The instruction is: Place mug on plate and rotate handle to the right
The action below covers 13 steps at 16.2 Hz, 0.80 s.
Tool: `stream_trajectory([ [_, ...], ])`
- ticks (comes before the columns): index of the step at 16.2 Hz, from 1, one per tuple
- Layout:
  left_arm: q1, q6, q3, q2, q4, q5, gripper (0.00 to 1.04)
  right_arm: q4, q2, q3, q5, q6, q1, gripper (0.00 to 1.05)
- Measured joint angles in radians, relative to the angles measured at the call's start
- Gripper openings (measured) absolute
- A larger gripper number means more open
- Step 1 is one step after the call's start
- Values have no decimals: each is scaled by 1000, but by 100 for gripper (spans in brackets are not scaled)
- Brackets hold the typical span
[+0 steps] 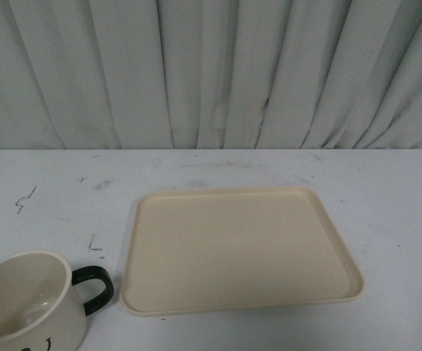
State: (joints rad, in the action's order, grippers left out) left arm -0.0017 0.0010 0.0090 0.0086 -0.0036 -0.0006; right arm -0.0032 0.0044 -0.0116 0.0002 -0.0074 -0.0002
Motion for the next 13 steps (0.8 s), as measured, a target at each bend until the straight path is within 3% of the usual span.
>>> stream_trajectory([
  [13,0,0,0,0,0,0,98,0,0,0,0,0,0,98],
])
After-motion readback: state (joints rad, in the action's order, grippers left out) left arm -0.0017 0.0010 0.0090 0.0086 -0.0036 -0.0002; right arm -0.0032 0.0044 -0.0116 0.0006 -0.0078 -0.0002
